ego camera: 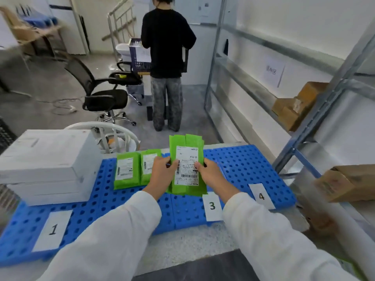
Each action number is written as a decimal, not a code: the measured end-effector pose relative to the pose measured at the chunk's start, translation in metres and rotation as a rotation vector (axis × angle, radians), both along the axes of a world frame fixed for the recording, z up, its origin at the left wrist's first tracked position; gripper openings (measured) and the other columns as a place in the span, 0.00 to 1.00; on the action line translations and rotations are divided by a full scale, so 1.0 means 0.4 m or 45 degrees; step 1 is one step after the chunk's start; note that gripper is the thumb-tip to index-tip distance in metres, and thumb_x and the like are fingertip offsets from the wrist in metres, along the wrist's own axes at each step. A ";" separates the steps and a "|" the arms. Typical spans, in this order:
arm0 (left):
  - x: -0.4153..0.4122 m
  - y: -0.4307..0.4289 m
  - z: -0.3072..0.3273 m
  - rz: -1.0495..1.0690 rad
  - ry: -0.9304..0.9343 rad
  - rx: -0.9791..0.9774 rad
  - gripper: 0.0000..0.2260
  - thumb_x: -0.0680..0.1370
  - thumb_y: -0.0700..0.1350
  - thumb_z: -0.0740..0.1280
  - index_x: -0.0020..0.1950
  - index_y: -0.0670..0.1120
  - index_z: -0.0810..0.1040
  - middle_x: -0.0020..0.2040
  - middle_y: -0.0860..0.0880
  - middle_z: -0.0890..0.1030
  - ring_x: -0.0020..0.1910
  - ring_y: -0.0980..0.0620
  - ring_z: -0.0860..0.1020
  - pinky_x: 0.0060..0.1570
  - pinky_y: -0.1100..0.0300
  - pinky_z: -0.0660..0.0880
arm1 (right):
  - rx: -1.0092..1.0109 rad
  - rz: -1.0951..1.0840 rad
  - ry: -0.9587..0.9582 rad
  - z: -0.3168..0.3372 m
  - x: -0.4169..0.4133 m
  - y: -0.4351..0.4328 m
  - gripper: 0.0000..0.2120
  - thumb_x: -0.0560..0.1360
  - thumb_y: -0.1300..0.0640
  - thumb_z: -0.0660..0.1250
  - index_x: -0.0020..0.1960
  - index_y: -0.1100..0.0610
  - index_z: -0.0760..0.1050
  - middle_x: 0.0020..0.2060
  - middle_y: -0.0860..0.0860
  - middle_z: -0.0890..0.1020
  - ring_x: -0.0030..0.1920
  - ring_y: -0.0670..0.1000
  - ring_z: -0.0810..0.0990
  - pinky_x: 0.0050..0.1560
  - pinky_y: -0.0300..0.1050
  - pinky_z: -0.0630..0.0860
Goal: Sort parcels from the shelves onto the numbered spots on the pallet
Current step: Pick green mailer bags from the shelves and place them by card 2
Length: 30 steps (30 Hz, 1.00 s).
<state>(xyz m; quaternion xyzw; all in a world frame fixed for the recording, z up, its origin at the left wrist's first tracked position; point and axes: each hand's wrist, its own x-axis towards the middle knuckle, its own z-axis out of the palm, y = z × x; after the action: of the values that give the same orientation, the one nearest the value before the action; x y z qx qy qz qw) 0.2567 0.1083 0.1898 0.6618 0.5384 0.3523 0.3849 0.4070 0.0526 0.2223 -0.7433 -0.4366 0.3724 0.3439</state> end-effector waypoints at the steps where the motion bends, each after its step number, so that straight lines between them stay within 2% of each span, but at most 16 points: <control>1: -0.035 0.025 -0.009 0.026 0.004 -0.008 0.19 0.79 0.45 0.65 0.30 0.45 0.64 0.32 0.46 0.68 0.30 0.52 0.64 0.30 0.61 0.59 | -0.012 0.022 0.027 -0.011 -0.034 0.035 0.15 0.82 0.54 0.59 0.66 0.58 0.73 0.61 0.53 0.79 0.59 0.54 0.78 0.58 0.47 0.74; 3: -0.101 0.078 -0.024 0.077 0.026 -0.018 0.20 0.79 0.44 0.65 0.29 0.45 0.62 0.31 0.48 0.66 0.29 0.52 0.63 0.28 0.66 0.60 | -0.041 0.081 0.034 -0.030 -0.100 0.101 0.15 0.82 0.53 0.58 0.66 0.57 0.72 0.61 0.52 0.78 0.59 0.53 0.77 0.54 0.45 0.72; 6: -0.186 0.158 -0.060 0.152 0.079 -0.060 0.21 0.79 0.44 0.65 0.29 0.46 0.60 0.32 0.48 0.65 0.30 0.53 0.63 0.27 0.65 0.58 | -0.080 0.143 0.001 -0.061 -0.184 0.193 0.15 0.82 0.53 0.58 0.64 0.58 0.72 0.60 0.52 0.78 0.58 0.53 0.77 0.52 0.44 0.72; 10: -0.293 0.250 -0.128 0.215 0.050 -0.181 0.18 0.79 0.46 0.65 0.31 0.42 0.67 0.36 0.41 0.74 0.31 0.51 0.68 0.27 0.65 0.62 | -0.145 0.229 -0.038 -0.107 -0.280 0.308 0.14 0.81 0.51 0.59 0.63 0.58 0.73 0.58 0.53 0.79 0.57 0.53 0.78 0.54 0.46 0.73; 12: -0.337 0.282 -0.152 0.231 0.040 -0.228 0.17 0.79 0.44 0.64 0.31 0.44 0.68 0.35 0.44 0.73 0.33 0.53 0.69 0.29 0.68 0.64 | -0.166 0.257 -0.032 -0.131 -0.323 0.359 0.14 0.81 0.52 0.60 0.62 0.58 0.73 0.58 0.53 0.79 0.56 0.53 0.78 0.53 0.45 0.73; 15: -0.387 0.332 -0.192 0.260 0.091 -0.304 0.15 0.80 0.44 0.63 0.33 0.44 0.69 0.38 0.47 0.71 0.40 0.53 0.69 0.37 0.66 0.65 | -0.207 0.293 -0.029 -0.174 -0.376 0.429 0.15 0.81 0.53 0.60 0.63 0.59 0.73 0.55 0.51 0.79 0.50 0.50 0.75 0.48 0.41 0.69; 18: -0.424 0.395 -0.247 0.255 0.139 -0.369 0.10 0.81 0.44 0.61 0.42 0.42 0.75 0.41 0.46 0.74 0.37 0.55 0.72 0.32 0.69 0.66 | -0.246 0.301 -0.025 -0.224 -0.421 0.503 0.14 0.81 0.54 0.60 0.64 0.58 0.73 0.56 0.51 0.80 0.49 0.48 0.76 0.46 0.41 0.71; 20: -0.439 0.429 -0.286 0.288 0.162 -0.413 0.10 0.82 0.46 0.60 0.46 0.43 0.75 0.48 0.42 0.75 0.40 0.52 0.75 0.32 0.68 0.68 | -0.297 0.300 -0.042 -0.261 -0.441 0.540 0.11 0.81 0.54 0.60 0.58 0.59 0.75 0.47 0.50 0.80 0.42 0.47 0.76 0.37 0.39 0.69; 22: -0.444 0.455 -0.316 0.324 0.218 -0.446 0.11 0.82 0.48 0.58 0.48 0.43 0.75 0.52 0.42 0.72 0.43 0.49 0.76 0.36 0.64 0.72 | -0.343 0.278 -0.074 -0.294 -0.457 0.572 0.10 0.80 0.54 0.61 0.55 0.60 0.75 0.42 0.50 0.78 0.37 0.47 0.74 0.33 0.39 0.67; 25: -0.446 0.482 -0.356 0.327 0.262 -0.454 0.11 0.82 0.48 0.57 0.50 0.44 0.75 0.53 0.45 0.70 0.44 0.52 0.73 0.44 0.58 0.75 | -0.374 0.285 -0.106 -0.334 -0.465 0.610 0.13 0.80 0.54 0.61 0.60 0.61 0.74 0.54 0.55 0.80 0.46 0.52 0.79 0.36 0.39 0.70; 27: -0.449 0.494 -0.378 0.308 0.279 -0.452 0.10 0.82 0.47 0.57 0.48 0.44 0.75 0.52 0.43 0.70 0.42 0.54 0.72 0.43 0.59 0.74 | -0.416 0.284 -0.131 -0.361 -0.470 0.628 0.16 0.80 0.53 0.62 0.63 0.63 0.72 0.57 0.57 0.78 0.51 0.55 0.79 0.35 0.37 0.70; 29: -0.457 0.501 -0.403 0.324 0.248 -0.475 0.09 0.82 0.47 0.59 0.45 0.45 0.75 0.52 0.40 0.74 0.40 0.52 0.74 0.38 0.61 0.72 | -0.458 0.292 -0.190 -0.398 -0.474 0.643 0.20 0.79 0.50 0.63 0.62 0.64 0.72 0.59 0.59 0.76 0.56 0.58 0.78 0.44 0.45 0.74; 30: -0.461 0.499 -0.406 0.340 0.226 -0.499 0.08 0.81 0.47 0.60 0.45 0.46 0.75 0.52 0.39 0.75 0.41 0.50 0.75 0.38 0.61 0.73 | -0.481 0.307 -0.235 -0.416 -0.473 0.646 0.20 0.79 0.47 0.63 0.59 0.64 0.74 0.59 0.60 0.75 0.58 0.60 0.76 0.47 0.47 0.73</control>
<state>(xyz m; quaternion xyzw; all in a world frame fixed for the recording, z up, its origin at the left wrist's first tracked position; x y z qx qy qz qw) 0.0725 0.3081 0.0274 0.5257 0.7108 0.2294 0.4071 0.2177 0.3110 0.0561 -0.7678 -0.4742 0.4163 0.1104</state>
